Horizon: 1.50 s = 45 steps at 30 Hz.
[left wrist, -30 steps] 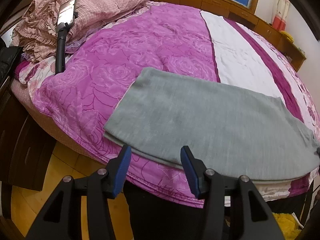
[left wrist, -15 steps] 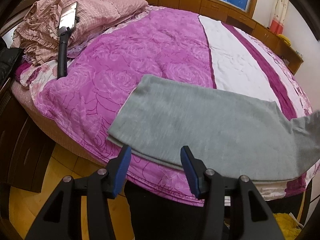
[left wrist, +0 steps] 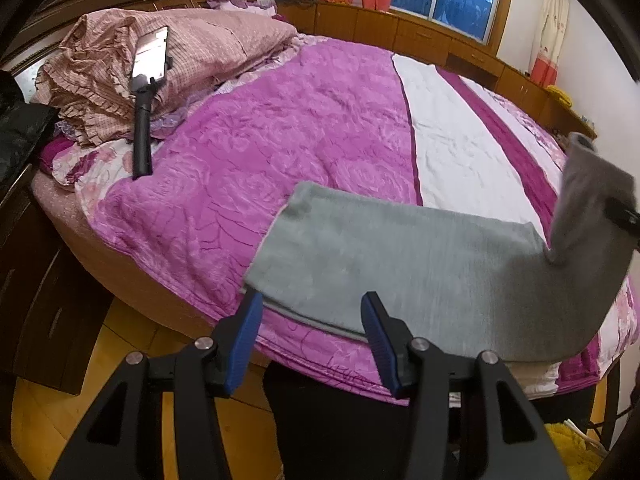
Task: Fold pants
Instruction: 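Fold the waistband over onto the pants and open the right tool, then grasp the waistband with the left tool and lift it off the pants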
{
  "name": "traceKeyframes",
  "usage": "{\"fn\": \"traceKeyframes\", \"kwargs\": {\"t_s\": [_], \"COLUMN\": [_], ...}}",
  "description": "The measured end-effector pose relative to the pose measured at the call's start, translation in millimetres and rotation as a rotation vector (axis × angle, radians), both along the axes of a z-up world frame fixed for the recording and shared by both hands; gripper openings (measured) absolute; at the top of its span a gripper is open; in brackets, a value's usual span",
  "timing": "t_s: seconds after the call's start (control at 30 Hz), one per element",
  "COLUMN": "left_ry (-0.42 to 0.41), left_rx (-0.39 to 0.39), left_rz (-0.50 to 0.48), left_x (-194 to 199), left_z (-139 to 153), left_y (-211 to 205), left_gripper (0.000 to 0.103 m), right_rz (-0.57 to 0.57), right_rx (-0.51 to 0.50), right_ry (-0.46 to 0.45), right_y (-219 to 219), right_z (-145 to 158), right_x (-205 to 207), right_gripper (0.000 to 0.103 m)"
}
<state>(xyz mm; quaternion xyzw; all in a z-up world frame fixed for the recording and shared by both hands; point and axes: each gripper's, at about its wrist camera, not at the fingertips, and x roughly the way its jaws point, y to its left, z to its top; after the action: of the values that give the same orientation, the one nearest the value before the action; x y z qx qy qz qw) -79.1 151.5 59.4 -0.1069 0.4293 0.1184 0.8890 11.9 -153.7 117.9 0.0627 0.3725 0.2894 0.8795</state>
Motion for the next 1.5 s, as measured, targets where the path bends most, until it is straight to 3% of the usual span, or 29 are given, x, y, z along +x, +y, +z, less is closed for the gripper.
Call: {"fn": "traceKeyframes", "kwargs": {"t_s": [0.37,0.47,0.53,0.6,0.7,0.87,0.97,1.1,1.2,1.4,1.5], "left_ry": [0.038,0.049,0.048,0.043,0.034,0.030,0.026,0.037,0.054,0.126,0.146], "left_rx": [-0.047,-0.051,-0.066,-0.071,-0.075,-0.083,-0.093,-0.143,-0.192,-0.287,-0.263], "left_rz": [0.034,0.031,0.021,0.007,-0.005,-0.040,-0.083,-0.139,-0.170,-0.165,-0.152], "left_x": [-1.0,0.6,1.6,2.8,4.2,7.7,12.5,26.0,39.4,68.6,75.3], "left_z": [-24.1,-29.0,-30.6,-30.7,-29.3,-25.8,-23.4,-25.8,-30.9,-52.9,-59.6], "left_y": [16.5,16.5,15.0,11.4,5.6,-7.0,-18.4,-36.3,-47.0,-60.6,-66.3], "left_gripper": [0.054,0.054,0.054,0.054,0.054,0.054,0.054,0.054,0.055,0.055,0.055], "right_rz": [0.153,0.224,0.242,0.252,0.292,0.350,0.280,0.112,0.038,0.013,0.030], "right_rx": [-0.056,-0.041,-0.030,-0.018,-0.003,0.051,0.024,-0.107,-0.147,-0.173,-0.194], "right_ry": [0.161,0.224,0.265,0.285,0.282,0.297,0.263,0.188,0.192,0.238,0.255], "right_y": [109.7,131.7,138.1,139.1,136.4,115.4,90.0,49.0,24.3,0.3,0.5], "right_z": [-68.6,-91.6,-106.8,-114.1,-113.3,-96.9,-89.4,-90.2,-97.6,-118.7,-128.9], "right_x": [16.2,16.8,15.1,11.5,2.3,-8.7,-10.4,-12.8,-14.2,-17.5,-18.1], "right_gripper": [0.006,0.011,0.018,0.032,0.045,0.047,0.047,0.047,0.047,0.047,0.047]}}
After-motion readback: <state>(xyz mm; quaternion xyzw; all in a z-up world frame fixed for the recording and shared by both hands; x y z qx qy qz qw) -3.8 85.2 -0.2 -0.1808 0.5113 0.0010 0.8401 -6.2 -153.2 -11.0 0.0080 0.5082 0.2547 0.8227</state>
